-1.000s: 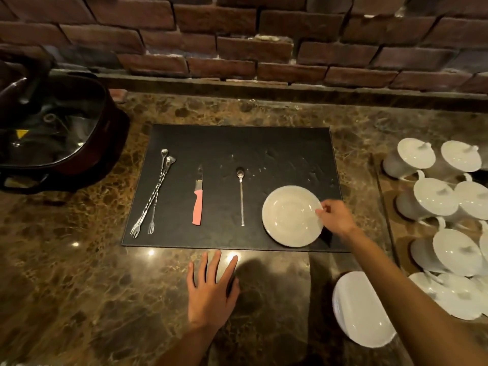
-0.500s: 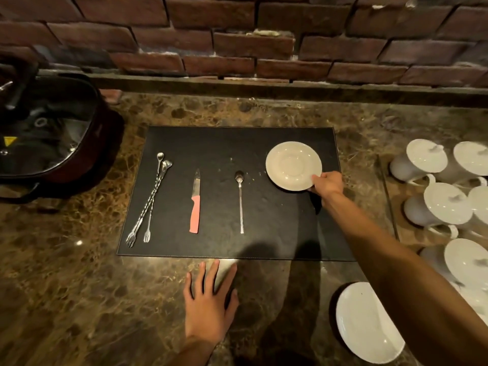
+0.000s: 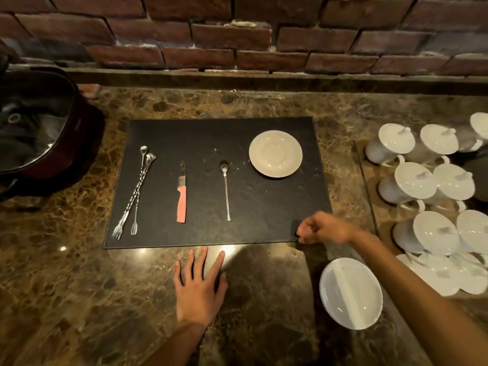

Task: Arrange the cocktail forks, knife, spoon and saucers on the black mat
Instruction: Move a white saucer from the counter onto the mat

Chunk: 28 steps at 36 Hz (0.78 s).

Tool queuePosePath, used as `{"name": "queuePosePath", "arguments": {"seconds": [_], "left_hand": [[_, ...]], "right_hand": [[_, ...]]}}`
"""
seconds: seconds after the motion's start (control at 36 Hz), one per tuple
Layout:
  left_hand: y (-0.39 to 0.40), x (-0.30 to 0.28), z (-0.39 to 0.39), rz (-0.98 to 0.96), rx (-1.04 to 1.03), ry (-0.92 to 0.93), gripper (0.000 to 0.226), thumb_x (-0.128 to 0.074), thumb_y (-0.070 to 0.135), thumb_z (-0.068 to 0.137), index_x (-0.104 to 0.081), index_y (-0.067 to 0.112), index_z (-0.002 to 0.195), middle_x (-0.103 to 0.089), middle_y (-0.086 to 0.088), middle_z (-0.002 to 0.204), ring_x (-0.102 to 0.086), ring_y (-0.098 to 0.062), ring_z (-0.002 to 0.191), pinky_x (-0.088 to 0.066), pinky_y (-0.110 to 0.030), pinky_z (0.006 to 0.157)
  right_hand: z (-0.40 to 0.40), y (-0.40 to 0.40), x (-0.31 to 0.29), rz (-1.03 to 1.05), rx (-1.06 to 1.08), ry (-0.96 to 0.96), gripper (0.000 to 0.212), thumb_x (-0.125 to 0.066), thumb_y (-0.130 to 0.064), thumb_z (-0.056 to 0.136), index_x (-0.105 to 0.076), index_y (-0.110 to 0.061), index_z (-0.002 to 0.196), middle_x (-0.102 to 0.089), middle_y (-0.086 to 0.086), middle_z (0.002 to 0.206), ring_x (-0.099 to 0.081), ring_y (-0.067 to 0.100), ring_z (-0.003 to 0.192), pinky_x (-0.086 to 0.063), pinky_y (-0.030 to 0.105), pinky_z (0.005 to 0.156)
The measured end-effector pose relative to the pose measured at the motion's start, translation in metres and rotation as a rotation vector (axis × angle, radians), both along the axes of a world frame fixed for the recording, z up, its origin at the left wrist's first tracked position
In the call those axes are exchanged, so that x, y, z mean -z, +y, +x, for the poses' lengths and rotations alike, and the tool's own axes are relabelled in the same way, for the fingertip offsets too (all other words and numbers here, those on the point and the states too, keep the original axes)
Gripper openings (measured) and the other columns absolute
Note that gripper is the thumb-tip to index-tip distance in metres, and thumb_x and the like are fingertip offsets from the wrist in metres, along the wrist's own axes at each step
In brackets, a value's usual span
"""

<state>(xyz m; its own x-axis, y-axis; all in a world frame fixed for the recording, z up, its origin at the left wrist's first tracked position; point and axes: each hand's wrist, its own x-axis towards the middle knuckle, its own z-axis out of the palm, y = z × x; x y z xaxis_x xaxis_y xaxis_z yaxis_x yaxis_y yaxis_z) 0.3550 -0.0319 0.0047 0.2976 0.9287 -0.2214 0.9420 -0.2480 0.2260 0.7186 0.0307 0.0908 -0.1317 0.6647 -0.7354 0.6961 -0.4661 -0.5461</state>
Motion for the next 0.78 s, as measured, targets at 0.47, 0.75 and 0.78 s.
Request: {"name": "queuePosePath", "arguments": {"seconds": [0.47, 0.75, 0.78], "left_hand": [[-0.002, -0.004, 0.001, 0.025, -0.014, 0.011, 0.054, -0.031, 0.051, 0.098, -0.038, 0.043, 0.151, -0.043, -0.007, 0.16, -0.034, -0.035, 0.151, -0.025, -0.062, 0.121], [0.001, -0.006, -0.001, 0.006, -0.017, 0.048, 0.054, -0.031, 0.05, 0.097, -0.041, 0.044, 0.15, -0.044, -0.006, 0.159, -0.036, -0.034, 0.15, -0.027, -0.062, 0.12], [0.001, -0.006, 0.0, 0.003, -0.02, 0.047, 0.054, -0.031, 0.05, 0.097, -0.042, 0.044, 0.15, -0.044, -0.005, 0.159, -0.035, -0.033, 0.15, -0.027, -0.061, 0.12]], "right_hand": [[0.005, -0.062, -0.003, 0.069, -0.479, -0.359, 0.016, -0.07, -0.016, 0.085, -0.075, -0.021, 0.099, -0.07, 0.0, 0.11, -0.063, 0.017, 0.101, -0.054, 0.033, 0.091], [0.007, -0.051, 0.002, 0.102, -0.233, -0.281, 0.009, -0.071, -0.011, 0.083, -0.074, -0.012, 0.091, -0.072, 0.007, 0.099, -0.065, 0.022, 0.095, -0.052, 0.036, 0.089], [0.008, -0.048, 0.002, 0.115, -0.168, -0.246, 0.005, -0.071, -0.01, 0.083, -0.073, -0.013, 0.087, -0.071, 0.007, 0.094, -0.064, 0.021, 0.09, -0.052, 0.035, 0.087]]}}
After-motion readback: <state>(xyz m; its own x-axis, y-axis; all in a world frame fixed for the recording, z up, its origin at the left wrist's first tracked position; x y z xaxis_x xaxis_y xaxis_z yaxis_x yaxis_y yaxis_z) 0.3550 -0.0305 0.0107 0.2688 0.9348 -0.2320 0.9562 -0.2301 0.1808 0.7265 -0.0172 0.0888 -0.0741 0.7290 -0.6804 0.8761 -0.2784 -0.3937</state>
